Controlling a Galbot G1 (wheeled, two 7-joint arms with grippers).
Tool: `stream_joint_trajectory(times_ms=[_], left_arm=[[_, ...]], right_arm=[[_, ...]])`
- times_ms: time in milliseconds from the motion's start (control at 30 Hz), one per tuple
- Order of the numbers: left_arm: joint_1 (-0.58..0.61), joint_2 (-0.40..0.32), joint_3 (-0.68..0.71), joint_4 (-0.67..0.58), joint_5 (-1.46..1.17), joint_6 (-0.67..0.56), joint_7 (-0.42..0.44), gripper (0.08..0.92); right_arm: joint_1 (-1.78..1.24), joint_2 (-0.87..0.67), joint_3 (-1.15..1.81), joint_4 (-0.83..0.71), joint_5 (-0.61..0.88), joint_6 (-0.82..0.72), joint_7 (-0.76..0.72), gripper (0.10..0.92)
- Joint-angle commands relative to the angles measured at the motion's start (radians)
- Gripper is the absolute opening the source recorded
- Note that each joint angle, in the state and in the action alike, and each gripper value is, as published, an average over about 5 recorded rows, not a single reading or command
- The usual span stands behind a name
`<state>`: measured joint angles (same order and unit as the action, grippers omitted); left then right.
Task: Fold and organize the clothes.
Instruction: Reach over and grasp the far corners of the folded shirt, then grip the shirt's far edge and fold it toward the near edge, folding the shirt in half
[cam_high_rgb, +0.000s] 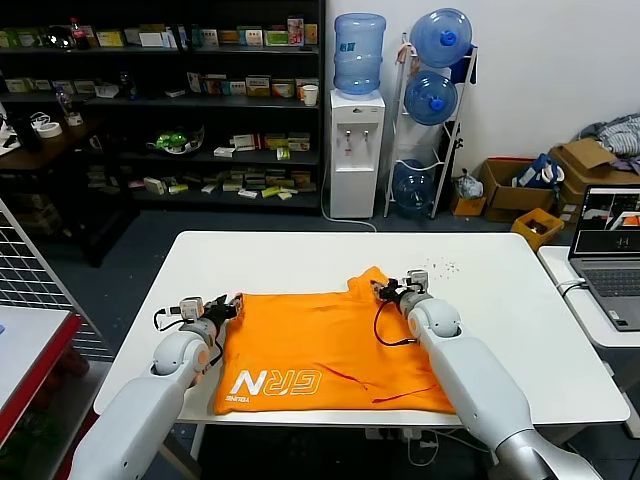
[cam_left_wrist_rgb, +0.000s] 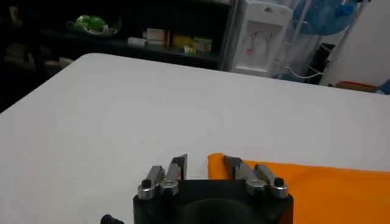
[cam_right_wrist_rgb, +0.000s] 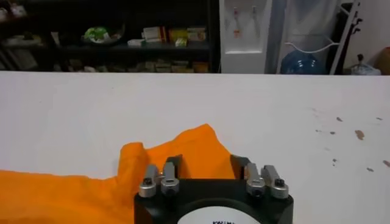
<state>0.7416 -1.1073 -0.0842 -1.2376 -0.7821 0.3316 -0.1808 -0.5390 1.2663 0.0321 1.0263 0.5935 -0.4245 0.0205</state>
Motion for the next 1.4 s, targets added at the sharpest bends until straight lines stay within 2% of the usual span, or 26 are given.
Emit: stream_joint_trajectory(times_ms=[33,200,333,400,633,933,1400], left_arm=[[-0.006,-0.004,0.008,0.013,0.000,0.005,0.006,0.430],[-0.006,-0.007,0.009,0.014,0.002,-0.003,0.013,0.257],[-0.002,-0.008,0.005,0.011,0.004,-0.026,0.026,0.154],[0.001,-0.009,0.003,0.006,0.006,-0.039,0.031,0.105],[0.027,0.000,-0.014,-0.056,0.031,-0.084,0.044,0.090],[0.117,0.034,-0.052,-0.241,0.061,-0.122,0.044,0.090],[0.390,0.088,-0.109,-0.517,0.166,-0.122,0.006,0.090]], right_arm=[[0.004,0.003,-0.004,-0.004,-0.001,0.000,-0.005,0.430],[0.000,0.003,-0.003,0.004,0.000,0.020,-0.010,0.300],[-0.008,-0.001,-0.001,0.019,0.002,0.044,-0.016,0.175],[-0.013,-0.005,0.000,0.027,0.002,0.057,-0.020,0.141],[-0.051,-0.036,0.016,0.113,0.015,0.100,-0.025,0.124],[-0.202,-0.135,0.067,0.336,0.057,0.102,-0.002,0.124],[-0.508,-0.270,0.162,0.682,0.114,0.082,0.048,0.124]])
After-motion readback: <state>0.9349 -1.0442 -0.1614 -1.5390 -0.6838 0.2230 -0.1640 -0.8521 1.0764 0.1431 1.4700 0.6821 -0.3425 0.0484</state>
